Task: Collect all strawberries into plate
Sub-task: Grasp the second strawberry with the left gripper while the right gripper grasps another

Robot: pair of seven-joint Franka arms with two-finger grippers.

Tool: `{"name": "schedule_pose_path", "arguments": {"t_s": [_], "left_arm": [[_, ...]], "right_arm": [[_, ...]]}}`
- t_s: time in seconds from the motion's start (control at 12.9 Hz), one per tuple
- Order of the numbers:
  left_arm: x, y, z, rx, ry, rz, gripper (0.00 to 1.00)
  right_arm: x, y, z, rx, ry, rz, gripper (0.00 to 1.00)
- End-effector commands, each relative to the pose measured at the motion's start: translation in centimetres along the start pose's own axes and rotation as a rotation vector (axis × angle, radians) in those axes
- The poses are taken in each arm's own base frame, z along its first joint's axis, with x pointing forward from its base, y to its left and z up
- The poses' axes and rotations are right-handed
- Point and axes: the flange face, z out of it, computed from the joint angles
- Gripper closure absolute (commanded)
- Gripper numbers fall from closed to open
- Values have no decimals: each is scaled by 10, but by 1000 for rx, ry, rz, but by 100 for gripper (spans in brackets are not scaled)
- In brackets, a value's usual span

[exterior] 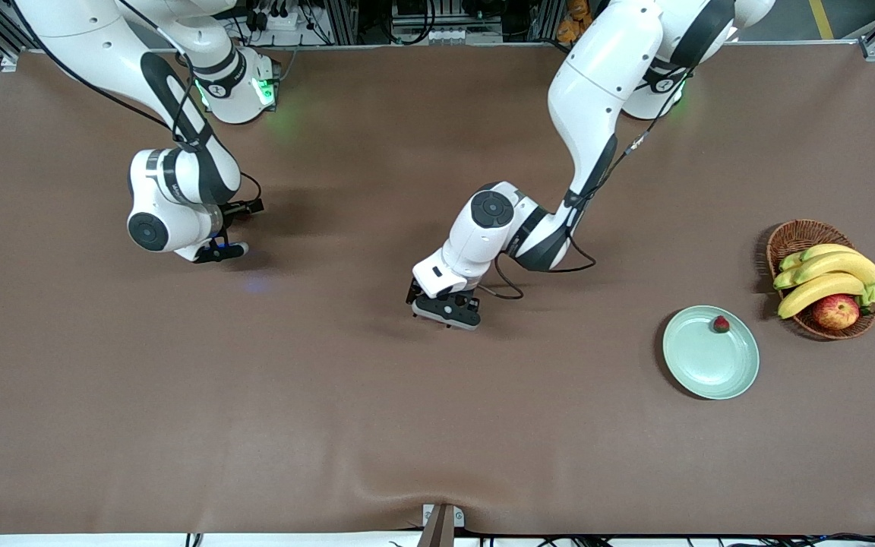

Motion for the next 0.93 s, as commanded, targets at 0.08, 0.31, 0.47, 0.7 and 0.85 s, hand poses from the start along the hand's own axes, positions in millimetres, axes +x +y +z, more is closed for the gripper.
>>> {"name": "schedule_pose_path", "arguments": {"t_s": [0.08, 0.31, 0.47, 0.7, 0.85], "left_arm": [[6, -2, 0, 31, 36, 80, 29], [4, -6, 4, 43, 31, 91, 33], [2, -7, 5, 46, 28, 100, 34], [-4, -12, 8, 55, 12, 116, 40], [-5, -14, 8, 57, 10, 116, 48]], "right_arm": [[-1, 3, 9, 4, -5, 7, 0], [1, 7, 11, 6, 4, 14, 30], [1, 6, 11, 9, 4, 13, 100], [1, 5, 11, 14, -2, 12, 100], [2, 4, 7, 14, 6, 8, 100]]}}
